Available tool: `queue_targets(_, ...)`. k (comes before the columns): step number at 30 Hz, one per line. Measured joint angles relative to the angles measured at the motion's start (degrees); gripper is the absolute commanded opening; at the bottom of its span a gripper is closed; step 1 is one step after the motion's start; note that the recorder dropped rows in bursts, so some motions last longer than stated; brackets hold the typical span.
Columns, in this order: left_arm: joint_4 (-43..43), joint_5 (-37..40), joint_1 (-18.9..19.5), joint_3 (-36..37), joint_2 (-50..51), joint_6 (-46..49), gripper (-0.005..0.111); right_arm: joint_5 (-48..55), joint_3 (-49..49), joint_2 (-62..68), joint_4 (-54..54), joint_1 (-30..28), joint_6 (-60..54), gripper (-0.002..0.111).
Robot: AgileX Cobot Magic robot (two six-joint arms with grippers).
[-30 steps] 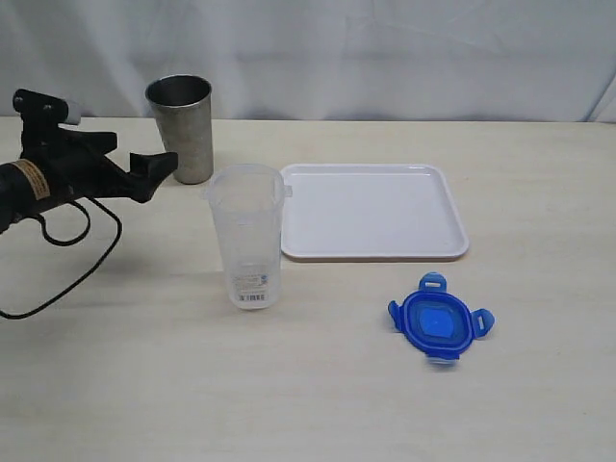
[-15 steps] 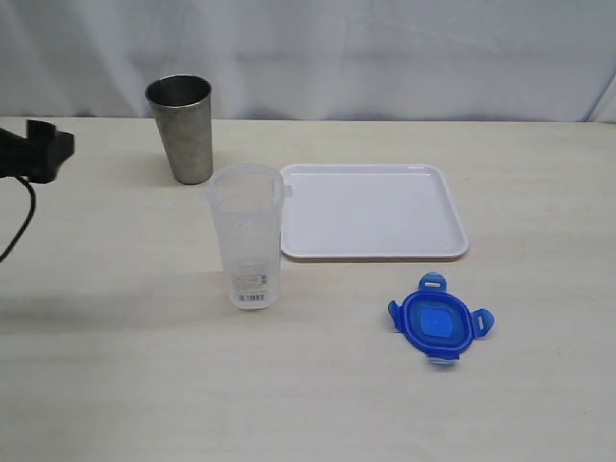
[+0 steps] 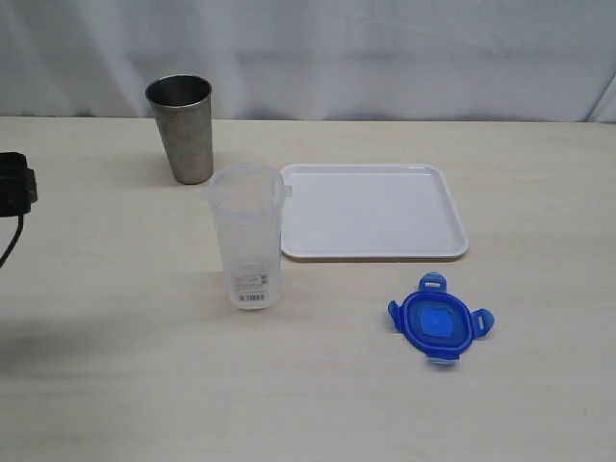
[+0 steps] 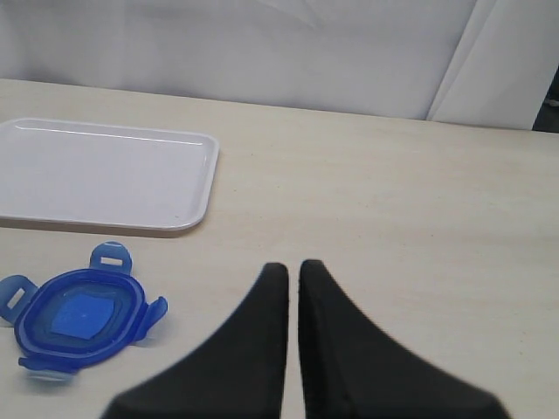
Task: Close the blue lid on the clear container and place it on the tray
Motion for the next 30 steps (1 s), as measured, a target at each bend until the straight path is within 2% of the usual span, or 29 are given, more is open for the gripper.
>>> queue_targets(5, -4.8, 0.8, -3.0, 0.4, 0.0, 1.6, 0.095, 0.0, 0.0, 0.0, 0.0, 0.0, 0.0, 0.004)
queue_targets(7, -6.4, 2.1, -3.3, 0.4, 0.2, 3.0, 0.085, 0.0, 0.0, 0.0, 0.0, 0.0, 0.0, 0.004)
queue_targets(8, -7.2, 3.1, -3.4, 0.4, 0.6, 4.0, 0.072, 0.0, 0.0, 0.0, 0.0, 0.0, 0.0, 0.004)
queue_targets(9, -8.3, 4.7, -3.5, 0.4, 1.1, 5.7, 0.064, 0.0, 0.0, 0.0, 0.0, 0.0, 0.0, 0.004)
queue_targets(12, -12.5, 5.8, -3.5, 0.4, 1.3, 10.4, 0.058, 0.0, 0.0, 0.0, 0.0, 0.0, 0.0, 0.004)
queue_targets(14, -23.4, 6.2, -3.5, 0.4, 1.3, 21.1, 0.058, 0.0, 0.0, 0.0, 0.0, 0.0, 0.0, 0.004)
queue_targets(15, -35.1, 8.5, -3.5, 0.4, 1.3, 32.0, 0.058, 0.0, 0.0, 0.0, 0.0, 0.0, 0.0, 0.004)
queue_targets(16, -40.0, 10.1, -3.5, 0.4, 1.3, 37.9, 0.058, 0.0, 0.0, 0.0, 0.0, 0.0, 0.0, 0.004)
queue_targets(17, -50.7, 14.4, -3.5, 0.5, 1.3, 47.9, 0.058, 0.0, 0.0, 0.0, 0.0, 0.0, 0.0, 0.004)
queue_targets(19, -60.8, 19.2, -3.6, 2.1, 1.3, 57.1, 0.058, 0.0, 0.0, 0.0, 0.0, 0.0, 0.0, 0.004)
queue_targets(21, -67.8, 19.6, -4.3, 4.6, 1.2, 63.0, 0.058, 0.0, 0.0, 0.0, 0.0, 0.0, 0.0, 0.004)
queue_targets(24, -77.6, 19.6, -9.3, 7.1, 1.2, 71.9, 0.058, 0.0, 0.0, 0.0, 0.0, 0.0, 0.0, 0.004)
queue_targets(25, -82.5, 19.0, -14.1, 7.7, 1.2, 74.9, 0.058, 0.0, 0.0, 0.0, 0.0, 0.0, 0.0, 0.004)
queue_targets(28, -85.5, 14.2, -21.5, 7.8, 1.3, 77.7, 0.058, 0.0, 0.0, 0.0, 0.0, 0.0, 0.0, 0.004)
queue_targets(30, -85.5, 8.3, -24.2, 7.8, 1.3, 78.4, 0.058, 0.0, 0.0, 0.0, 0.0, 0.0, 0.0, 0.004)
